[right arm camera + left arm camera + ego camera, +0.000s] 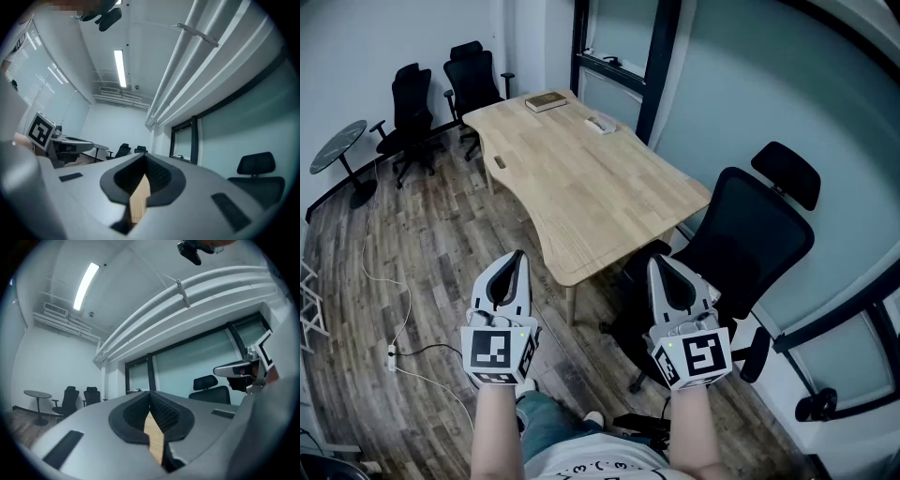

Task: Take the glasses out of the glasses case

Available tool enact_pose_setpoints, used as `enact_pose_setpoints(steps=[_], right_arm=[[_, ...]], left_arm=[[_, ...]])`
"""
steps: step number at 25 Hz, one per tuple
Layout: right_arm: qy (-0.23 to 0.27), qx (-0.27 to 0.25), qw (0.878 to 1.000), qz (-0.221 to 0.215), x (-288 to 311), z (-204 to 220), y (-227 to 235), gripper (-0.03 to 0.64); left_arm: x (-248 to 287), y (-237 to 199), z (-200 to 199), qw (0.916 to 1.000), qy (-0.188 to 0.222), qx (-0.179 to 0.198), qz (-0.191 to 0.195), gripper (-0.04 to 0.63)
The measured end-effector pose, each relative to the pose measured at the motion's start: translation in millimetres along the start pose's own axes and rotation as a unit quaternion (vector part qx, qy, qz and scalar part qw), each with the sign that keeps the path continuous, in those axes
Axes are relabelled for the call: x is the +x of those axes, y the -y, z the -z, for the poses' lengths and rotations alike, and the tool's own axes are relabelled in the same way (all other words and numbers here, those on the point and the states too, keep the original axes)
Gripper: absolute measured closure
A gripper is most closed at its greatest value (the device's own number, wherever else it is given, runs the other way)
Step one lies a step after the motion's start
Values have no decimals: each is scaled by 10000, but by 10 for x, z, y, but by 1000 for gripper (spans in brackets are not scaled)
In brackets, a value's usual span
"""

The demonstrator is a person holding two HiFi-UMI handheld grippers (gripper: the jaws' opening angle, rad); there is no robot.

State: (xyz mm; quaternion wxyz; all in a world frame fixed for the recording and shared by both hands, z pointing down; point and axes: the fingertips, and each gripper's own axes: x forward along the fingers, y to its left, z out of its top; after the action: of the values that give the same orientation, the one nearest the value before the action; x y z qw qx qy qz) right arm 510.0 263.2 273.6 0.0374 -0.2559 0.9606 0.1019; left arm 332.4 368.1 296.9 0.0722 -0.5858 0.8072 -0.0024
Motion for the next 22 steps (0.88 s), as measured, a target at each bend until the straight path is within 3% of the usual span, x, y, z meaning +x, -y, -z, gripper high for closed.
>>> enact_pose_setpoints(steps=[7,13,17,22], right_arm=[[38,-75,10000,35,-37,-17,1,609],[83,-24,9998,185,247,54,20,607],[31,-21,9995,319,689,175,-33,607],[-102,-81,9985,537,1530,306,-264,607]], left_arm=[[-56,5,-38,9999,-7,141,3,580],[241,-161,74,9995,-36,177,240,580],[600,-459,249,9987,-67,130,494,580],[1190,-1131,437,9965,-92,113,823,580]])
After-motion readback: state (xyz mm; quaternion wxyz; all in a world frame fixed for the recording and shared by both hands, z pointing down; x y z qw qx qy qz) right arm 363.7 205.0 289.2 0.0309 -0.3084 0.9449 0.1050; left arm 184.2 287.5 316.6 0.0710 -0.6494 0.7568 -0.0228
